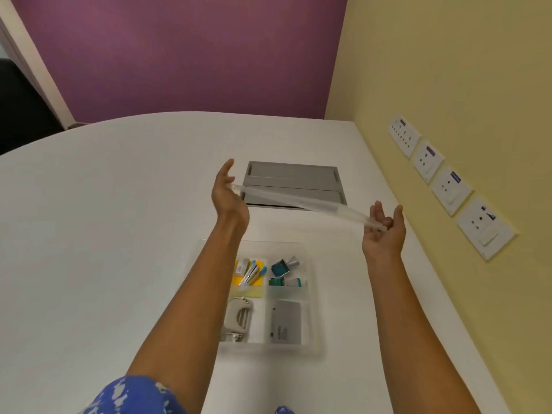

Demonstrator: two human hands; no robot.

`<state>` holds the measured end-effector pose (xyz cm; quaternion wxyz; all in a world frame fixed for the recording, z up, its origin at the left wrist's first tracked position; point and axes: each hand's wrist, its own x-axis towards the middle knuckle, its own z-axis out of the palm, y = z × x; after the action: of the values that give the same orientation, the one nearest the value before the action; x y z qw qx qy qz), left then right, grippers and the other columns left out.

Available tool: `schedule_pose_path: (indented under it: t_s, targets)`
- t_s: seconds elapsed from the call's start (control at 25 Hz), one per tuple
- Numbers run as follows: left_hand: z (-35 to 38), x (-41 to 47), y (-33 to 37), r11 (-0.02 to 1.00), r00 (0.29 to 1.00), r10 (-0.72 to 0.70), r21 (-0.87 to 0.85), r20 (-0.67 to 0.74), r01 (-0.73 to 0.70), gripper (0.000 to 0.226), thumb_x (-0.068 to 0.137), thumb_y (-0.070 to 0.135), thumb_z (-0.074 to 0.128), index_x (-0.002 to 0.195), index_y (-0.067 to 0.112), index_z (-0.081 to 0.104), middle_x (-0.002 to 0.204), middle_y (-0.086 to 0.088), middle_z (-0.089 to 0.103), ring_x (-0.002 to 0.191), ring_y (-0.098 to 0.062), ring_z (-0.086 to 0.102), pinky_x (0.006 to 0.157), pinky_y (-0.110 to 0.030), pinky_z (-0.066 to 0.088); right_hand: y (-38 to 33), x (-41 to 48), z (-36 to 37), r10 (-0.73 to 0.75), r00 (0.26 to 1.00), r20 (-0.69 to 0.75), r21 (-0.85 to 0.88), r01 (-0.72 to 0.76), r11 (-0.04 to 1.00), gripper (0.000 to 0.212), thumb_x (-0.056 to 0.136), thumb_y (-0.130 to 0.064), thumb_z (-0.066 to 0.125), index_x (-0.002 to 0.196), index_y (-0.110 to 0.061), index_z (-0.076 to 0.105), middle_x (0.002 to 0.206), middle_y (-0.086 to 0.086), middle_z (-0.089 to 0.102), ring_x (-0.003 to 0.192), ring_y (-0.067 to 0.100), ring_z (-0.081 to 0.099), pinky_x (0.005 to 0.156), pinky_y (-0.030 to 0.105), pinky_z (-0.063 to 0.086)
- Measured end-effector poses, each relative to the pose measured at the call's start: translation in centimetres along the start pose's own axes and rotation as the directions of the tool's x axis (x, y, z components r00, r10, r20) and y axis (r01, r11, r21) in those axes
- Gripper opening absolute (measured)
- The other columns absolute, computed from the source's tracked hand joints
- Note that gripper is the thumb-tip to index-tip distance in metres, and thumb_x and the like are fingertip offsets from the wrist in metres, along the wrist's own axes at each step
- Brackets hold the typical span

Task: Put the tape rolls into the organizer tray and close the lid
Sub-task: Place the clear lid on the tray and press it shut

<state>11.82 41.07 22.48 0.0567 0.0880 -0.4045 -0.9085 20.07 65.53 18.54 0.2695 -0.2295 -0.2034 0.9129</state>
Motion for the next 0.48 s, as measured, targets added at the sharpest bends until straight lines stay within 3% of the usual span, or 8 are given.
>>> schedule_pose_path:
  t_s: [0.08, 0.16, 0.24, 0.28, 0.36, 0.44, 0.48]
  targets:
    - [-2.9, 1.7, 1.2, 0.962, 0.985, -0.172, -0.216, -0.014, 0.165, 0.031, 0.092, -0.001, 0.034, 0.085, 0.011, 0.062, 0.112, -0.009, 0.045, 0.113, -0.032, 0.050, 0.112, -0.048, 0.034, 1.5, -0.2, -0.5, 0.025, 0.999, 0.045, -0.031, -0.024, 0.999, 0.025, 0.094, -0.029, 0.058, 0.073, -0.015, 0.053, 0.095, 0.006, 0.065, 0.088, 0.012, 0.065, 0.087, 0.021, 0.055]
    - [-5.9, 2.9, 1.8, 0.945, 0.968, -0.251, -0.218, -0.012, 0.243, 0.042, 0.088, -0.009, 0.026, 0.106, 0.007, 0.061, 0.098, -0.011, 0.045, 0.105, -0.036, 0.049, 0.109, -0.055, 0.036, 2.8, -0.1, -1.2, 0.051, 0.998, 0.029, -0.172, -0.045, 0.984, 0.018, 0.094, -0.026, 0.059, 0.105, -0.012, 0.061, 0.109, 0.003, 0.060, 0.091, 0.009, 0.063, 0.073, 0.017, 0.060]
    - [-8.4, 3.3, 2.1, 0.939, 0.956, -0.292, -0.189, 0.002, 0.287, 0.061, 0.083, -0.015, 0.020, 0.133, 0.005, 0.048, 0.106, -0.012, 0.045, 0.117, -0.039, 0.048, 0.107, -0.056, 0.038, 4.0, 0.2, -1.7, 0.130, 0.991, 0.022, -0.402, -0.111, 0.909, 0.046, 0.093, -0.024, 0.060, 0.135, -0.010, 0.048, 0.130, 0.005, 0.049, 0.109, 0.011, 0.059, 0.086, 0.020, 0.058]
    - [-9.5, 3.4, 2.2, 0.928, 0.951, -0.308, -0.214, 0.024, 0.306, 0.066, 0.081, -0.018, 0.018, 0.137, 0.004, 0.045, 0.118, -0.013, 0.044, 0.123, -0.041, 0.047, 0.105, -0.055, 0.040, 4.6, 0.3, -1.8, 0.188, 0.982, -0.002, -0.476, -0.167, 0.864, 0.055, 0.091, -0.022, 0.062, 0.141, -0.010, 0.042, 0.139, 0.009, 0.043, 0.121, 0.017, 0.054, 0.097, 0.027, 0.054]
    - [-11.3, 3.4, 2.1, 0.907, 0.939, -0.336, -0.242, 0.073, 0.344, 0.067, 0.077, -0.021, 0.017, 0.132, 0.001, 0.048, 0.132, -0.014, 0.043, 0.123, -0.040, 0.050, 0.099, -0.052, 0.046, 5.8, 0.3, -1.9, 0.267, 0.963, -0.037, -0.607, -0.234, 0.760, 0.067, 0.090, -0.016, 0.064, 0.147, -0.009, 0.030, 0.147, 0.014, 0.037, 0.129, 0.027, 0.049, 0.105, 0.036, 0.047]
    - [-13.1, 3.6, 1.7, 0.914, 0.915, -0.384, -0.091, 0.121, 0.396, 0.065, 0.078, -0.021, 0.019, 0.133, 0.001, 0.045, 0.136, -0.014, 0.045, 0.117, -0.035, 0.055, 0.090, -0.046, 0.051, 6.8, 0.3, -2.1, 0.246, 0.966, -0.074, -0.749, -0.217, 0.626, 0.067, 0.093, -0.018, 0.061, 0.149, -0.008, 0.024, 0.147, 0.014, 0.043, 0.125, 0.031, 0.054, 0.101, 0.036, 0.045]
    - [-14.0, 3.8, 1.5, 0.909, 0.897, -0.417, 0.072, 0.144, 0.411, 0.062, 0.081, -0.017, 0.021, 0.136, 0.003, 0.042, 0.138, -0.013, 0.048, 0.113, -0.033, 0.058, 0.086, -0.041, 0.052, 7.3, 0.1, -2.4, 0.204, 0.976, -0.080, -0.802, -0.184, 0.568, 0.063, 0.095, -0.022, 0.057, 0.148, -0.010, 0.026, 0.145, 0.014, 0.047, 0.123, 0.032, 0.056, 0.098, 0.036, 0.044]
